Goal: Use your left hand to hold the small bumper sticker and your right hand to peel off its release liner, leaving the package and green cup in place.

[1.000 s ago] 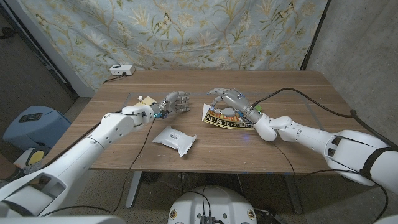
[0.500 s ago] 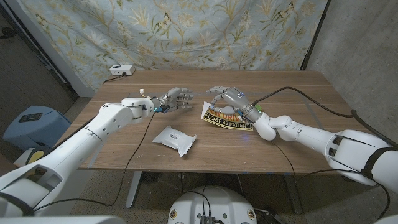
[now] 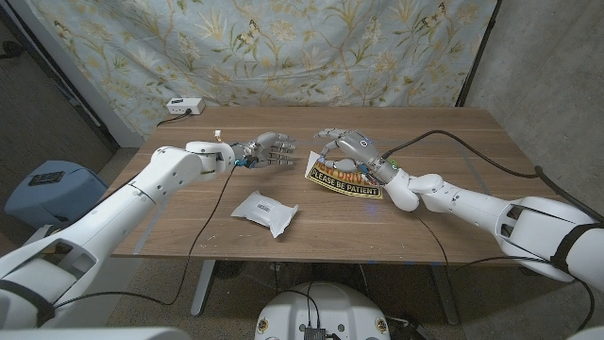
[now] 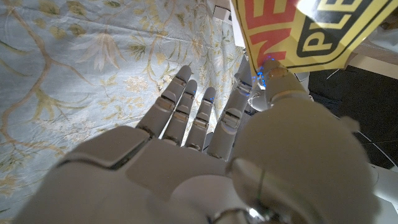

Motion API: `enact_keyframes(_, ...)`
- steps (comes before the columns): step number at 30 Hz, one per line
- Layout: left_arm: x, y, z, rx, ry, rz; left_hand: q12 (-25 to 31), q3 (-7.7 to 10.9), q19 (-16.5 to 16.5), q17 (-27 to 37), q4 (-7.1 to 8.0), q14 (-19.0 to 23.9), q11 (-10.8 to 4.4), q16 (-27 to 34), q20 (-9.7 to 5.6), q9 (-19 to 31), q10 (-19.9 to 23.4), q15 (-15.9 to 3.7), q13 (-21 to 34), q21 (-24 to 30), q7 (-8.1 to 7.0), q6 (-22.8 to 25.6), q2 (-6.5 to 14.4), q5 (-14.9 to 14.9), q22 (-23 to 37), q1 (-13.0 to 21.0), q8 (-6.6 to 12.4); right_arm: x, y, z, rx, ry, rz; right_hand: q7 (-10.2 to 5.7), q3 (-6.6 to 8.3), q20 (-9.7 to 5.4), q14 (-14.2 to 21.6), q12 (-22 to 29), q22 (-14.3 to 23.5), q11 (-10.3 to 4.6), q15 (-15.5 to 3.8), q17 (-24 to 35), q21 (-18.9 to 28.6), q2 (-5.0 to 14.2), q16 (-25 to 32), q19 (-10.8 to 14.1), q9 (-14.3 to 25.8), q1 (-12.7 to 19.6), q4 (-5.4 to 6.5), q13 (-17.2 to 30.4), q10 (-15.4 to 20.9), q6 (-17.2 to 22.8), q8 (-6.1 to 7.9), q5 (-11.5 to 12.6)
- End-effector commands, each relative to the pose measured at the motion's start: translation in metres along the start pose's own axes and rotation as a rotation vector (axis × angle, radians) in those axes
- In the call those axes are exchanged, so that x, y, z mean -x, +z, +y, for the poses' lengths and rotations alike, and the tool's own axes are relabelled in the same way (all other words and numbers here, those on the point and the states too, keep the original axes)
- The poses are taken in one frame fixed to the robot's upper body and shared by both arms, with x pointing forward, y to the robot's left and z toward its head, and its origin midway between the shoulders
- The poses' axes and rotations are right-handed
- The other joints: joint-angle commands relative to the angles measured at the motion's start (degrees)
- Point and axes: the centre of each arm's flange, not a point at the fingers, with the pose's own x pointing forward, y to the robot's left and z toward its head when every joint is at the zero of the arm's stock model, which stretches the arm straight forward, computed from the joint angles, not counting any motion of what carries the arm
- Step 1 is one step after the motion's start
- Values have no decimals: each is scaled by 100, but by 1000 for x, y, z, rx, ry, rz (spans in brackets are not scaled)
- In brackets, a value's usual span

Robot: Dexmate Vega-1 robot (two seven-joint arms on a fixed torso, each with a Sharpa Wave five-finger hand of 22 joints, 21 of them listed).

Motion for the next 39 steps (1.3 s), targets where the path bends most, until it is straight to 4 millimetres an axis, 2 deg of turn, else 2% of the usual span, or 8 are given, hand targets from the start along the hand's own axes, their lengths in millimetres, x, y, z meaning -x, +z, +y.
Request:
enact_keyframes(1,-6,0,0,-3,0,53,52,8,92,18,-28,95,-43,33,-33,30,71,-39,43,54,-11,115,-25,52,31,111,75,-3,0,-4,7,-15,-7,13,47,10,-10,-20,12,10,-684,19,-18,12,-2,-35,35,47,-14,19,23,27,35,6)
enact_keyframes(12,-10,1,-7,-10,-13,61,62,-45,157,22,-18,142,-50,20,-31,62,89,-49,78,77,-4,112,-92,90,39,223,66,0,2,-8,10,-30,-13,40,50,6,-13,-33,12,9,-688,25,-19,23,-2,-40,40,79,-23,17,29,28,50,-3)
enact_keyframes(25,-10,8,-19,-45,-33,75,49,-171,170,34,41,113,45,-22,39,108,42,33,144,84,55,-18,-123,124,54,314,-6,-3,11,-8,-4,-41,-39,54,38,-3,-13,-43,12,1,-696,37,-18,36,5,-41,46,107,-26,16,49,36,72,-16)
enact_keyframes(39,-12,12,-34,-67,-64,82,34,-314,184,43,80,87,111,-42,71,147,3,87,202,92,90,-26,-149,124,65,327,-24,-3,10,-9,-9,-45,-40,60,38,-10,-16,-60,11,-8,-711,44,-19,45,3,-50,51,152,-39,15,55,30,88,-23)
